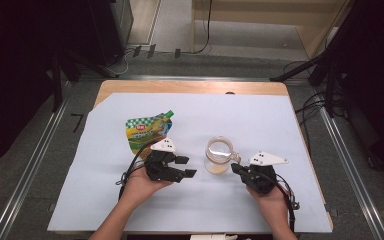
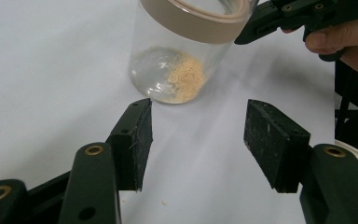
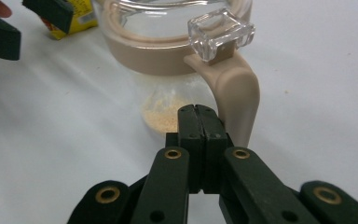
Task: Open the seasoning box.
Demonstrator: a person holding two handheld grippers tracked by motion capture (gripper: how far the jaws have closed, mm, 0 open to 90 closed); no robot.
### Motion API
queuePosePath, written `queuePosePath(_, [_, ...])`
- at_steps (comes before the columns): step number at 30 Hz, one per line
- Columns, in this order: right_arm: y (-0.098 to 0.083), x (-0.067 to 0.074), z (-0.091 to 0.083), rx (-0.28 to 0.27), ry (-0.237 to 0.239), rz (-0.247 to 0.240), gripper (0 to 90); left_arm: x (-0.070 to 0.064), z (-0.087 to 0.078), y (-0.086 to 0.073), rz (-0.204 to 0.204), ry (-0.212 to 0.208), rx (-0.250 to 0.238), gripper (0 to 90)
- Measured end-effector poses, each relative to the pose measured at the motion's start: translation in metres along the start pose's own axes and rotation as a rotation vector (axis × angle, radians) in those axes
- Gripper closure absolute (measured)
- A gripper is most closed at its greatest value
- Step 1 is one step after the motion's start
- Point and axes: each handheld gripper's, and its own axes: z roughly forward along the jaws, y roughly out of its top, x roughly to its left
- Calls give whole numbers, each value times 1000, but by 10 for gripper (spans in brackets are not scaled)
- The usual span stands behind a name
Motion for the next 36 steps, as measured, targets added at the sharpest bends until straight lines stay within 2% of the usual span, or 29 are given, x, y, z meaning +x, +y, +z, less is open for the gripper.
queuePosePath(4, [2,-7,1,-7,-21,8,900,1,0,0,-5,-1,-6,426])
queuePosePath(14, [9,-22,6,-25,-56,27,900,-1,5,0,1,-5,17,426])
queuePosePath(22, [13,-34,14,-42,-87,14,900,-2,7,0,2,-12,25,427])
queuePosePath(27, [17,-42,20,-46,-89,27,900,-2,9,0,-2,-18,34,426])
queuePosePath(30, [20,-48,25,-56,-74,39,900,-3,10,0,1,-18,35,427])
queuePosePath(32, [21,-51,30,-69,-58,35,900,-3,9,0,3,-16,34,427])
queuePosePath(36, [21,-56,36,-93,-61,18,900,-2,9,0,1,-16,31,426])
